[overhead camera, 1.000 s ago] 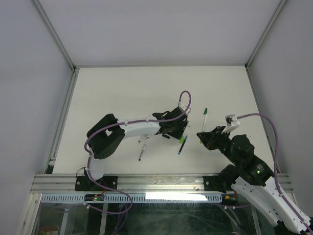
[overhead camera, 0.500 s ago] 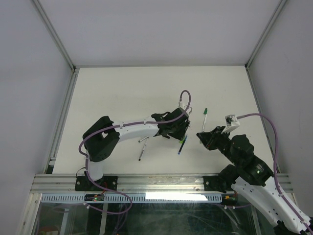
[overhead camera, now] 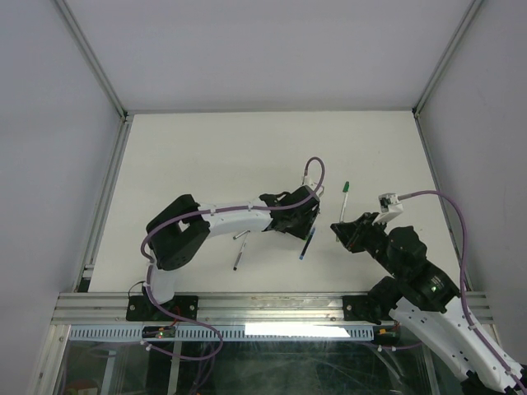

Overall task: Insert the pens into the pen caps
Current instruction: Move the pen cap to the center of the board.

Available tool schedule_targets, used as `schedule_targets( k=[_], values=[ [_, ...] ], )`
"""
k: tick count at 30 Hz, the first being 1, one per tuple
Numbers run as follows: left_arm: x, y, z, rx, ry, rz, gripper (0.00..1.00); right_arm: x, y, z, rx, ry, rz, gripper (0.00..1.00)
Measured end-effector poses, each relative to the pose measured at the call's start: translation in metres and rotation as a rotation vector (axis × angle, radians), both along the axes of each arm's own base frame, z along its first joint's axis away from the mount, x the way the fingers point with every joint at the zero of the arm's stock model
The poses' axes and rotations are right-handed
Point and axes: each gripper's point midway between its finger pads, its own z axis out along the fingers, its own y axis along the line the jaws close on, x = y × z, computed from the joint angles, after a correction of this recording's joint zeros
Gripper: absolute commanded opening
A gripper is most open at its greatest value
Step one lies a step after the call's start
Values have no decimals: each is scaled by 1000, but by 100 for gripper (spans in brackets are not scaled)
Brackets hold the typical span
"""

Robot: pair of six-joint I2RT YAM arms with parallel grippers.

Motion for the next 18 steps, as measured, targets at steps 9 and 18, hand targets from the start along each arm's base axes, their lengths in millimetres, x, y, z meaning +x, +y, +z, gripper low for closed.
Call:
schedule_targets(
  k=[9, 18],
  values=[
    [-1, 1, -12, 20, 11, 0, 35, 0, 0, -3, -4, 6, 0, 0],
    [-1, 0, -17, 21, 19, -5, 33, 0, 0, -3, -2, 8, -2, 0]
  ],
)
